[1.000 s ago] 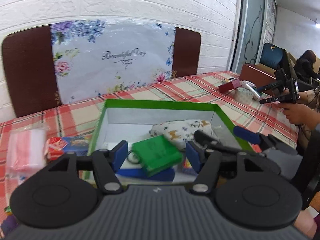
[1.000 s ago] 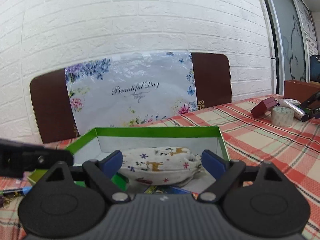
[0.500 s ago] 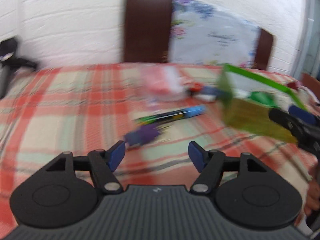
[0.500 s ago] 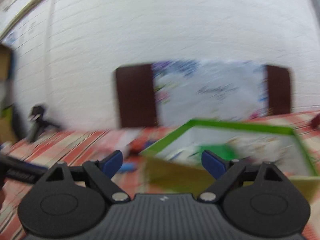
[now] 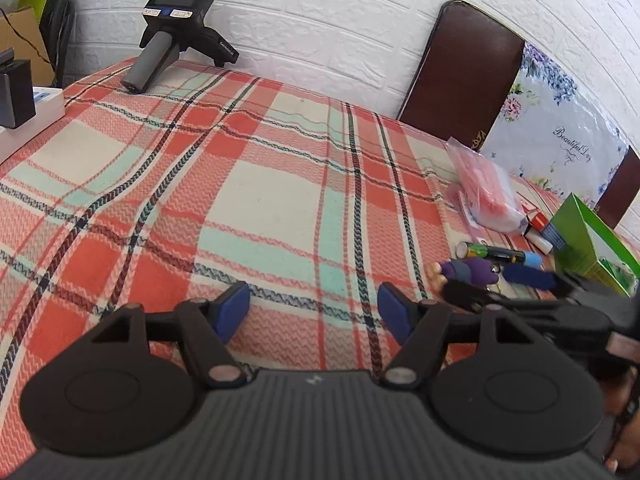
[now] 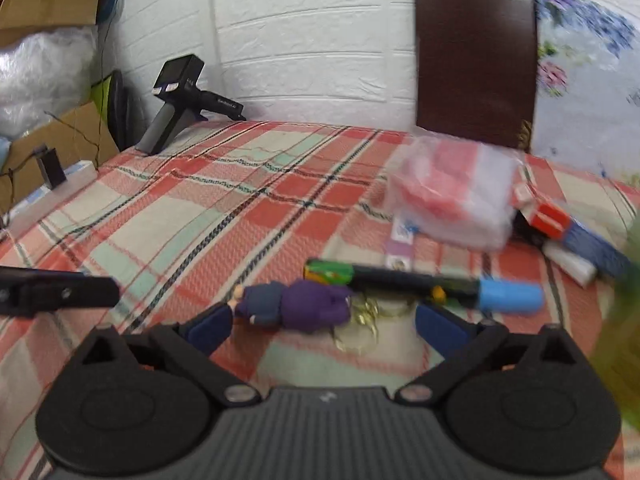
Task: Organize objects
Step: 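Reach the left gripper to the purple figure keychain and grasp it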
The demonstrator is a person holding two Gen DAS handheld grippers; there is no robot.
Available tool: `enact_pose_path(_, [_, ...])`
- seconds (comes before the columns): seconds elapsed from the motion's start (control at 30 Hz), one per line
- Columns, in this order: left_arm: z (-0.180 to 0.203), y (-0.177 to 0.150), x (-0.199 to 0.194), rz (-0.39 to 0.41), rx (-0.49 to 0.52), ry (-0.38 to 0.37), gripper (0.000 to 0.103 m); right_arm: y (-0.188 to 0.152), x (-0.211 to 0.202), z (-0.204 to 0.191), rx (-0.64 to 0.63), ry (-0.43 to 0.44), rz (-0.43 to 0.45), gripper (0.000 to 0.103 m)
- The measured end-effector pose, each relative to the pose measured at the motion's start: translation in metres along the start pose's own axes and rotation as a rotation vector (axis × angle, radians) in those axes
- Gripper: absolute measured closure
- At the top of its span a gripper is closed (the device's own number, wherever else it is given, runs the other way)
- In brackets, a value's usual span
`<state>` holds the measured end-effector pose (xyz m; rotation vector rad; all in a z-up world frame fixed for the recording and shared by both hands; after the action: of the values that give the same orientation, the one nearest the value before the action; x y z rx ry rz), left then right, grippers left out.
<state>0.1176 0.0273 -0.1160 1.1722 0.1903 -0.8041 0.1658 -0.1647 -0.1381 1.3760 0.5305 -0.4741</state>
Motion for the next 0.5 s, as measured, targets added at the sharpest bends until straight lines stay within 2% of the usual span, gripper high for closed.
enact_pose_path(0.03, [0.001,0.001,0.002,-0.001,0.0,-0.003,0.03,0.002,0.004,-0.006,-0.02,0.014,0.0,0.001])
enact_pose_path(0.1, [0.003,0.0,0.002,-0.003,-0.007,-0.014,0.03,0.004,0.005,-0.016,-0.073,0.021,0.02,0.026])
enact_pose_path(0.17, [0.004,0.0,0.001,-0.002,-0.012,-0.027,0.03,0.003,-0.001,-0.026,-0.113,0.031,0.041,0.034])
enact_pose_path(0.33, [0.018,-0.001,0.002,-0.028,-0.01,-0.097,0.03,-0.016,-0.03,-0.032,-0.131,0.067,0.052,0.034])
enact_pose_path(0.5, [0.051,-0.011,0.004,-0.07,0.056,-0.191,0.03,-0.052,-0.076,-0.021,-0.126,0.087,0.048,0.034])
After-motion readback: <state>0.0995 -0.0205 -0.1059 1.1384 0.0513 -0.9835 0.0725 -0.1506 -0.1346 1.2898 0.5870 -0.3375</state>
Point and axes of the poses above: each gripper's, at about its wrist camera, not at the fingertips, and x roughly the way its jaws point, z to its right, y to its top, the point moved 9 cm from there along x, roughly the way its jaws point, and after that the axes turned 15 degrees about -y, right-handed, at the moved point
